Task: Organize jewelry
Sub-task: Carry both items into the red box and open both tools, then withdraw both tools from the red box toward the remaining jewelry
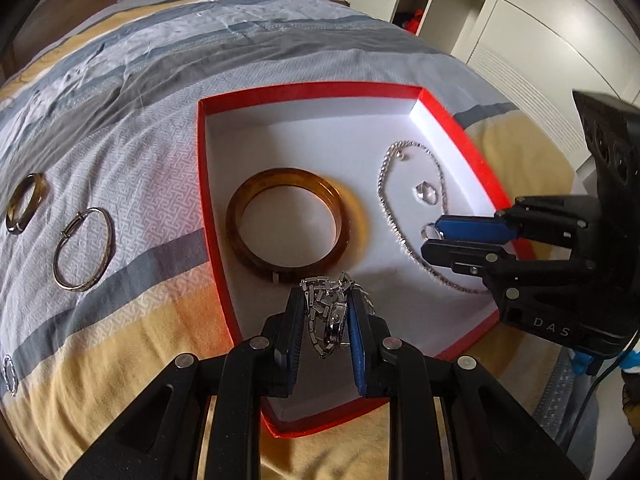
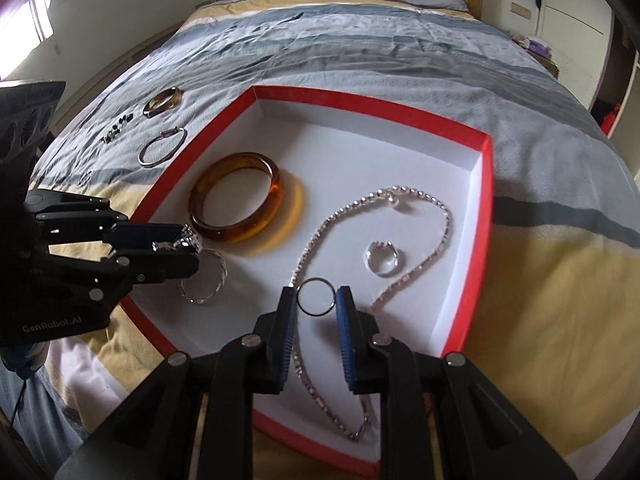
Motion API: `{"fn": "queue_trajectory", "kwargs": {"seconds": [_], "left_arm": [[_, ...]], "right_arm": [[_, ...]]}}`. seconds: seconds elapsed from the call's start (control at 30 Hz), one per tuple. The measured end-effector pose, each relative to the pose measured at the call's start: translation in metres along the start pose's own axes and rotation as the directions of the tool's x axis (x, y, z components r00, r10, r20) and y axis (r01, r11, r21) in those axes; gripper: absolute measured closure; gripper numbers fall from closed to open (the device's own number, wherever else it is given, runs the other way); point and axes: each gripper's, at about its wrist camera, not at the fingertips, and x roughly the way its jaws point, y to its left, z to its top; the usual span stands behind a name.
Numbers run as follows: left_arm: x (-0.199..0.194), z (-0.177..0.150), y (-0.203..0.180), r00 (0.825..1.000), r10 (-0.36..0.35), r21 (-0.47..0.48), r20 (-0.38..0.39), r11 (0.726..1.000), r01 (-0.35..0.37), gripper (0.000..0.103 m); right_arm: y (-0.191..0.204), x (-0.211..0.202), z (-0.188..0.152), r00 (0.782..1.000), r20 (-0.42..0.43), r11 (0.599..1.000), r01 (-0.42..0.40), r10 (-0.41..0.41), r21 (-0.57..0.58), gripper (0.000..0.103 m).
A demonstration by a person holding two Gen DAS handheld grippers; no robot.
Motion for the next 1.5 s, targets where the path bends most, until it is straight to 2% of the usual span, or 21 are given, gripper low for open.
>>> {"fn": "queue_trajectory", "kwargs": {"seconds": [0.57,0.8,0.87,0.93,1.0,1.3,1.5], "left_arm": [[-0.001,-0.004,-0.001,1.000,-0.007,0.013,-0.006,1.000,0.007,0.080],[-0.026,-0.008,-0.001,0.999,-0.015,0.002,0.028,1.000,0.015,0.070],[-0.036,-0.009,-0.003,0.999,-0.020,-0.002,0.046,1.000,0.020,0.064],[-0.050,-0.012,-0.004,0.997,-0.017,-0.012,0.072,1.000,0.018,0.052],[-0.063,-0.018,-0.004,0.996,-0.008,-0.021,0.091,1.000,0.010,0.049],[-0.124,-0.073,0.016,0.989,0.061,-0.068,0.134,0.996,-0.053,0.048],[-0.168,-0.123,0.048,0.981,0.127,-0.159,0.146,0.982,-0.104,0.048]], "right_arm": [[0.006,-0.004,-0.003,0.999,-0.037,1.000,0.020,-0.020,-0.008,0.083],[0.000,-0.028,-0.012,0.999,-0.011,0.998,0.038,-0.037,0.040,0.083],[0.001,-0.039,-0.015,0.999,0.007,0.997,0.045,-0.045,0.059,0.083],[0.001,-0.050,-0.017,0.998,0.026,0.996,0.047,-0.049,0.076,0.082],[0.004,-0.063,-0.019,0.997,0.051,0.994,0.052,-0.057,0.091,0.081],[0.036,-0.116,-0.029,0.988,0.146,0.993,0.043,-0.059,0.106,0.079],[0.068,-0.138,-0.033,0.981,0.192,0.996,0.021,-0.036,0.084,0.079]]}}
